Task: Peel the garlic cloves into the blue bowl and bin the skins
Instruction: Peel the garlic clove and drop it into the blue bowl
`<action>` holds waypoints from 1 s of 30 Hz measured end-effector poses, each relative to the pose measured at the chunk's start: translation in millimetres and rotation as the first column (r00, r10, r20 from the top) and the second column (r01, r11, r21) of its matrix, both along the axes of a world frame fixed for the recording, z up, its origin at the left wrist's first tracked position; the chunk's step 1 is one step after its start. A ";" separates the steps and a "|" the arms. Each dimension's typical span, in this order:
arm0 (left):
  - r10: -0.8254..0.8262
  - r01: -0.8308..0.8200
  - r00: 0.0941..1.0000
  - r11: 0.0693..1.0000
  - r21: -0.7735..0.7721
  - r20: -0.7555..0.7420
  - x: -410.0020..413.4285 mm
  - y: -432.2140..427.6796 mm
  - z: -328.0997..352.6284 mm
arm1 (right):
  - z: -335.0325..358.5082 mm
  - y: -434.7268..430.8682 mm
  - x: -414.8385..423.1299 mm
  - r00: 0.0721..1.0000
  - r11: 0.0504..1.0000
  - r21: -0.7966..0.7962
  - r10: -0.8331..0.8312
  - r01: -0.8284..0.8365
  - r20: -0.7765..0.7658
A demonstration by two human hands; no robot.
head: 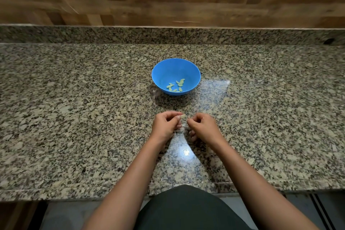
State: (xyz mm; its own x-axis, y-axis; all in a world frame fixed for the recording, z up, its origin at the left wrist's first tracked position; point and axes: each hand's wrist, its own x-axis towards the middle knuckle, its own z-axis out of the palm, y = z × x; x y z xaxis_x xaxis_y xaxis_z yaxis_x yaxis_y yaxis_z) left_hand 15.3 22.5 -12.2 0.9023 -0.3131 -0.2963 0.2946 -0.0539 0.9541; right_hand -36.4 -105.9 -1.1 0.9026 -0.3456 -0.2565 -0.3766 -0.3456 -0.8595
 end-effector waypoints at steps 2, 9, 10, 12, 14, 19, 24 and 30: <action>-0.027 0.025 0.999 0.999 0.041 0.037 0.0 -0.6 -0.6 | 4.1 2.2 -1.1 0.999 0.972 0.235 -0.031 0.029 0.006; -0.022 0.020 0.998 0.999 0.048 0.052 -1.8 0.1 3.6 | 8.9 -0.7 -1.8 0.998 0.943 0.333 -0.044 0.026 0.046; -0.037 0.034 0.998 0.998 0.060 0.054 -2.0 -0.5 3.7 | 10.2 -0.6 -1.9 0.998 0.939 0.343 -0.039 0.021 0.048; -0.068 0.066 0.997 0.995 0.074 0.028 -2.1 -3.7 5.1 | 12.0 0.2 -1.1 0.997 0.936 0.351 -0.050 0.026 0.058; -0.073 0.075 0.996 0.997 0.033 -0.053 -1.2 -7.6 9.2 | 10.4 2.6 -0.4 0.991 0.958 0.286 -0.071 0.037 0.109; -0.108 0.068 0.967 0.982 -0.175 -0.231 -0.9 -8.1 21.4 | 10.3 1.4 0.1 0.985 0.967 0.253 -0.066 0.023 0.161; -0.067 0.067 0.998 0.988 0.138 -0.006 2.1 -12.1 18.5 | 10.3 4.8 0.6 0.976 0.899 0.428 -0.170 0.096 0.137; 0.040 -0.034 0.998 0.992 0.118 -0.052 2.5 -18.4 20.9 | 7.3 14.0 2.1 0.943 0.992 -0.025 -0.108 0.122 0.316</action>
State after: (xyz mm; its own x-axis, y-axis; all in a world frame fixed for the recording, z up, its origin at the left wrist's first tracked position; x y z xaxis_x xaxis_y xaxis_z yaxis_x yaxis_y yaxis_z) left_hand 17.8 4.0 8.7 0.8942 -0.2400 -0.3780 0.3498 -0.1523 0.9243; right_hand -34.4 -91.9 6.2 0.8885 -0.4560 0.0503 -0.1301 -0.3557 -0.9255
